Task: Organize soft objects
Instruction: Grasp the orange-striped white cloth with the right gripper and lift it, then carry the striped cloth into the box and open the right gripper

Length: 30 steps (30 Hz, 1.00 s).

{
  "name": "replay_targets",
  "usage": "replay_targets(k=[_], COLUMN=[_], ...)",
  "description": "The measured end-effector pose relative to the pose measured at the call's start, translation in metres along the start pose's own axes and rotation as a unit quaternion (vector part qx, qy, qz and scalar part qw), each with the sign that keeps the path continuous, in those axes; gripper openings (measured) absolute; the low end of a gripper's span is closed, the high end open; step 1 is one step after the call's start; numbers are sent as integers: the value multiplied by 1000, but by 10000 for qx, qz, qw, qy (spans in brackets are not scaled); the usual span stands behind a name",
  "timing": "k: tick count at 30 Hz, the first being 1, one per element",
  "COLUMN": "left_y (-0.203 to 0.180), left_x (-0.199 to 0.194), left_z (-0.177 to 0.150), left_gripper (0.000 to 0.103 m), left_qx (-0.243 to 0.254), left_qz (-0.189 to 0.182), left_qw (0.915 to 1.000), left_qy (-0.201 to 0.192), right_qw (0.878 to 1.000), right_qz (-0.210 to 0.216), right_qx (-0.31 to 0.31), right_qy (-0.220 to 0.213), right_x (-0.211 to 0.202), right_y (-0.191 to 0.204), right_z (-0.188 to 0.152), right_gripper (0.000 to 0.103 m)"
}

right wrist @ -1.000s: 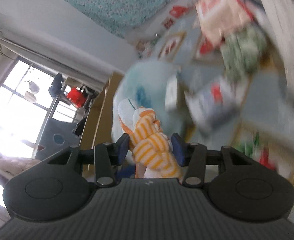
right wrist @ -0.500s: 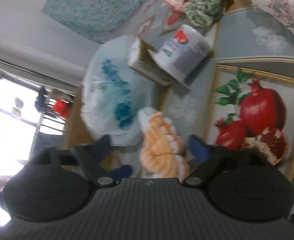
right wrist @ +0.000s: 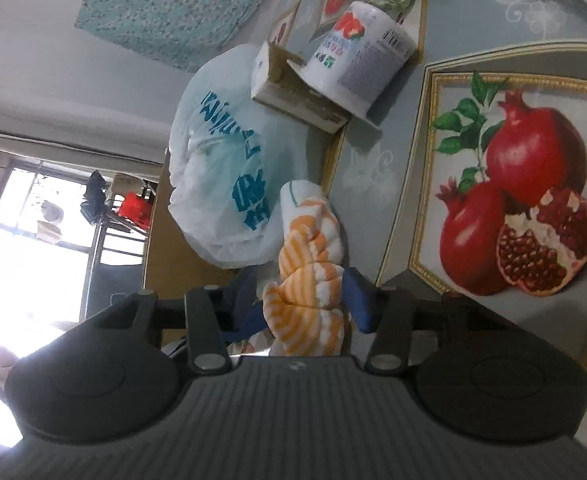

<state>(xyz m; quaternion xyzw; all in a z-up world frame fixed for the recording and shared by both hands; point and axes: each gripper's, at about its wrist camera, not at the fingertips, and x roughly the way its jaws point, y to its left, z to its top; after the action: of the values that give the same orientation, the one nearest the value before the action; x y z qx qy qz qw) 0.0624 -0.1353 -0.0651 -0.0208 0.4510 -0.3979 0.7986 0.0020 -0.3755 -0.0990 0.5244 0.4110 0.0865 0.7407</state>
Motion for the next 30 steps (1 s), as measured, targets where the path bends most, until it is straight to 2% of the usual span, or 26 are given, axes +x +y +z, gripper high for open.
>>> replay_targets(k=[4, 8, 11, 15, 17, 23, 27, 30], left_y=[3, 8, 7, 4, 0, -1, 17, 40], left_x=[8, 18, 19, 10, -6, -76, -133, -178], left_z=[3, 5, 7, 7, 6, 13, 23, 28], left_gripper=[79, 65, 57, 53, 53, 53, 55, 55], left_qx=[0, -94, -60, -25, 88, 209, 56, -69], left_qz=[215, 250, 335, 319, 309, 568, 977, 1467], left_qw=[9997, 9995, 9994, 9995, 9994, 9932, 9821, 9695], left_qy=[82, 156, 113, 77, -124, -991, -1608, -1962], right_qw=[9995, 9987, 9991, 9995, 9998, 9949, 9830, 9691], right_qz=[-247, -404, -295, -173, -80, 161, 497, 720], right_qx=[-132, -199, -183, -55, -49, -989, -1761, -2324], right_qy=[-175, -236, -227, -241, -183, -119, 140, 409], right_x=[1, 8, 16, 12, 5, 2, 28, 63], right_y=[4, 4, 5, 5, 11, 86, 153, 208], right_z=[5, 6, 3, -1, -5, -7, -2, 0], right_gripper=[47, 35, 32, 30, 30, 30, 31, 32])
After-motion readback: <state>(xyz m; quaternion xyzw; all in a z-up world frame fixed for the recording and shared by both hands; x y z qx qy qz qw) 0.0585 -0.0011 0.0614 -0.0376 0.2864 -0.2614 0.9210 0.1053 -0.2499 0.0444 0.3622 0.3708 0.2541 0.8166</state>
